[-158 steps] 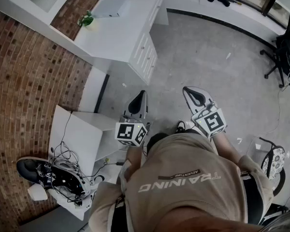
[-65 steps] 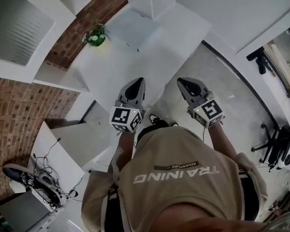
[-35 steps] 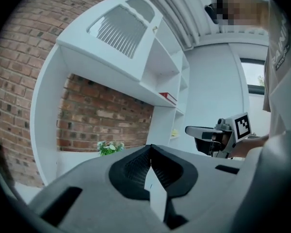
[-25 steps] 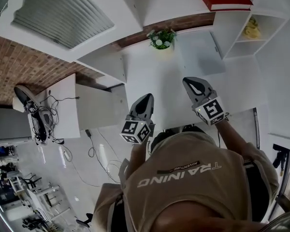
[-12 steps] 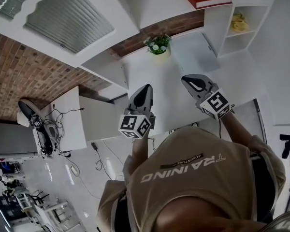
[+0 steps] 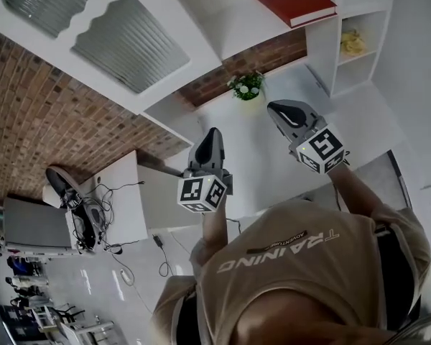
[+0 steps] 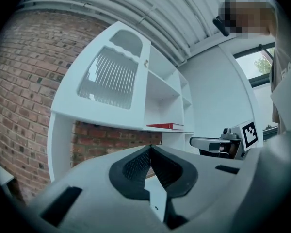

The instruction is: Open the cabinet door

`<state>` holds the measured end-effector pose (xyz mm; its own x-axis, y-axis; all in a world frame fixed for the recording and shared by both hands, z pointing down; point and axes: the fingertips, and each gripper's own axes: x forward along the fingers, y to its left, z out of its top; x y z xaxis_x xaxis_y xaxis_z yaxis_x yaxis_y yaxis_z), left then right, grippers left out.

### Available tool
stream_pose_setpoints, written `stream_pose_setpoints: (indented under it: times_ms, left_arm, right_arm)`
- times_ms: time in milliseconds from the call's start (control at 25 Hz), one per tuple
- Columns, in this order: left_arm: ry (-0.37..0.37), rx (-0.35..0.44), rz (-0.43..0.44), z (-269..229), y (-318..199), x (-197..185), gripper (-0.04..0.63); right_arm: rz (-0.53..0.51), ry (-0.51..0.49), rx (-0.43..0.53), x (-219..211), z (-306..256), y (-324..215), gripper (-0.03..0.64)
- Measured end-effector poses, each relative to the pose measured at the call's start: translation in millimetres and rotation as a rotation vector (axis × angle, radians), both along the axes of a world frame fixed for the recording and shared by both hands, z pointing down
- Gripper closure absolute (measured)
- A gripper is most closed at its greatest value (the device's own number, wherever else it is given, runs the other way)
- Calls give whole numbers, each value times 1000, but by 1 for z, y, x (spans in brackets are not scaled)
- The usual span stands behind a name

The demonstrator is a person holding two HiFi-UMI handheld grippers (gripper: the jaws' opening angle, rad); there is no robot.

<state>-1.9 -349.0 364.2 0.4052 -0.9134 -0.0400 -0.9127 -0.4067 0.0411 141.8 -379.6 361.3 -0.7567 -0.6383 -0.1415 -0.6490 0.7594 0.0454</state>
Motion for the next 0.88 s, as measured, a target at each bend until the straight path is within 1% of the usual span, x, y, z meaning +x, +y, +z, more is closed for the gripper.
stream_pose_setpoints:
  times_ms: [40,120,160,200,240,320,480,600,760,880]
  left_arm:
    - [5,-11,-4,-1,0,-3,588]
    - [35,-30,-4,-3,1,-8,588]
    - [47,-31,-2,-5,2,-8,588]
    - [51,-27,0,-9,1,-9,588]
    - [50,-20,3,-12,1,-9,588]
    - [47,-9,14,-17,0,-8,588]
    - [48,-4,33,-15,-1,-5,588]
    - [36,3,47,-16,-7,-3,588]
    - [22,15,68,-25,-12,-2,588]
    - [41,10,84,-24,-15,-2,588]
  right_arm:
    - [13,-1,10,0,-5,0,601]
    - [8,-13,12,-1,-12,1,598]
    - [-7,-17,3,-3,-14,1,576]
    - [-25,-16,-11,-5,-16,1,510]
    - [-38,-11,-22,-8,-18,0,474]
    - [-34,-2,-16,-12,-24,-4,476]
    - [13,24,24,-14,-36,-18,476]
    - [3,19,24,-21,-46,-31,476]
    - [-20,41,34,-36,-61,-41,476]
    - [-23,66,53,-45,-68,-54,476]
